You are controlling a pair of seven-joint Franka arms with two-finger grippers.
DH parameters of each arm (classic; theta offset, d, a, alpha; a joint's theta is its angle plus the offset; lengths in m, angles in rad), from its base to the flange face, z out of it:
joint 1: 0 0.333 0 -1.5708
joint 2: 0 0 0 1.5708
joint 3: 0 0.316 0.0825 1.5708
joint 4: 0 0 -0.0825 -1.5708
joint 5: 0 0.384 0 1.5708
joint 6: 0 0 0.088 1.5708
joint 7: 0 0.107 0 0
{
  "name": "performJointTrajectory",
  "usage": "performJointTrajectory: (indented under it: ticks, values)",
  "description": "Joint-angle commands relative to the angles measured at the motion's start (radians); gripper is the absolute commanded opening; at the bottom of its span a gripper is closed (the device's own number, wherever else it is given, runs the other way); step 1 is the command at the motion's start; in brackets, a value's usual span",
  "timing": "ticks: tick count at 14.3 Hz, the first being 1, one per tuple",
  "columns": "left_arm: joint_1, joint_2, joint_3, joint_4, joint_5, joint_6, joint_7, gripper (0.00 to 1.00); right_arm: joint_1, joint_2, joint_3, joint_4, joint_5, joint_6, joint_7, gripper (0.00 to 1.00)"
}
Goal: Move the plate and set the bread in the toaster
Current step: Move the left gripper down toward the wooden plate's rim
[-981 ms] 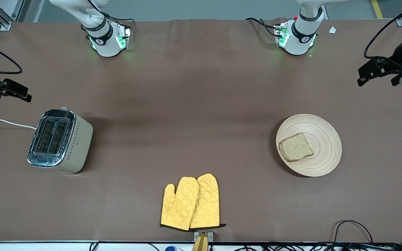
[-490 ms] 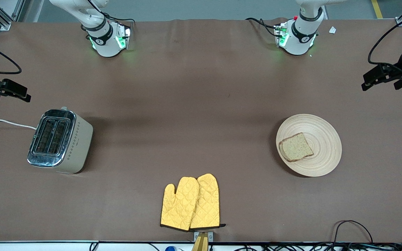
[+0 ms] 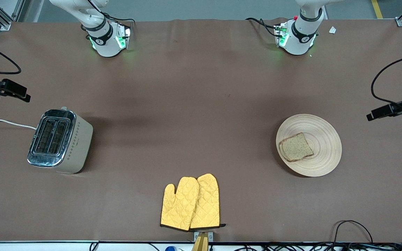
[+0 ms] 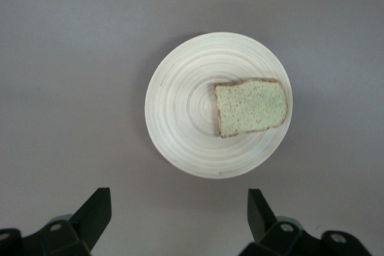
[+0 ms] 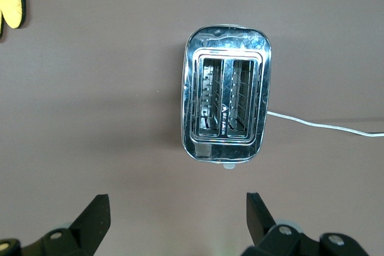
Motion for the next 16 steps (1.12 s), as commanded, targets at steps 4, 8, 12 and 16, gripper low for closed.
performJointTrajectory:
  ticks: [4,8,12,16]
  values:
    - [0.140,0.182,-0.002,0.000,-0.212,0.095,0.327,1.00,-0.007,-0.021,0.005,-0.018,0.009,0.001,0.002,1.00]
    - [0.198,0.291,0.000,0.002,-0.348,0.121,0.526,1.00,-0.002,-0.023,0.007,-0.020,0.009,-0.008,0.002,1.00]
    - [0.241,0.388,-0.002,0.010,-0.457,0.121,0.599,1.00,0.001,-0.021,0.008,-0.018,0.009,-0.002,0.002,1.00]
    - [0.263,0.471,-0.002,0.011,-0.566,0.121,0.660,0.96,0.000,-0.023,0.008,-0.018,0.009,-0.002,0.003,1.00]
